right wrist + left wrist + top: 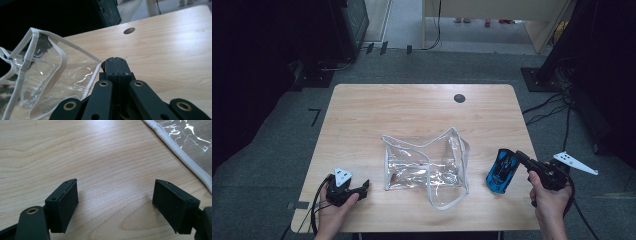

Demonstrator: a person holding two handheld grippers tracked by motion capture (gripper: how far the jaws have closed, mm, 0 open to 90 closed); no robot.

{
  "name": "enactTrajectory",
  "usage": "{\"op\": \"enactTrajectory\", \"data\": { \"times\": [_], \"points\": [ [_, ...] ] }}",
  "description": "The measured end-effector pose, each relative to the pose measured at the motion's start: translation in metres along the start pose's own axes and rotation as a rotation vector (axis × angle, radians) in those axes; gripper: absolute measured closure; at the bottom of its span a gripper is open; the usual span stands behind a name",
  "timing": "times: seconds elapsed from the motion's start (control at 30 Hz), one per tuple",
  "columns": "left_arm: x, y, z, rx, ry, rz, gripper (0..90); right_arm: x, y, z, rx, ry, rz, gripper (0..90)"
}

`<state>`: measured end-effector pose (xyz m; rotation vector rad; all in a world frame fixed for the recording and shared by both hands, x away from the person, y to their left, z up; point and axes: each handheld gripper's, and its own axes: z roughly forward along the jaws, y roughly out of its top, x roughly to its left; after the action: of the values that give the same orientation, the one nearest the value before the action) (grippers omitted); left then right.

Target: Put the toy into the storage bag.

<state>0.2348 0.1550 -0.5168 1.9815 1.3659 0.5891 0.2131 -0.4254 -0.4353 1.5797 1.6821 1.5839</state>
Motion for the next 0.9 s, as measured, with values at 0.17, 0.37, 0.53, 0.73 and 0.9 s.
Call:
{"op": "enactTrajectory", "data": {
  "times": [0.17, 0.37, 0.53, 0.73, 0.9],
  "points": [
    [0.0, 0.0, 0.0, 0.0, 0.0, 0.001, 20.8, 0.014, 0.002, 0.001, 0.001, -0.02, -0.068, 90.0],
    [0.0, 0.0, 0.0, 0.0, -0.001, 0.001, 20.8, 0.025, 0.002, 0.002, -0.004, -0.043, -0.115, 90.0],
    [0.0, 0.0, 0.0, 0.0, -0.001, 0.001, 20.8, 0.031, 0.004, 0.001, -0.016, -0.052, -0.135, 90.0],
    [0.0, 0.0, 0.0, 0.0, 0.0, 0.0, 20.8, 0.042, 0.009, -0.004, -0.038, -0.044, -0.147, 90.0],
    [0.0, 0.0, 0.0, -0.001, 0.0, 0.001, 20.8, 0.057, 0.017, -0.011, -0.061, -0.015, -0.156, 90.0]
  ]
}}
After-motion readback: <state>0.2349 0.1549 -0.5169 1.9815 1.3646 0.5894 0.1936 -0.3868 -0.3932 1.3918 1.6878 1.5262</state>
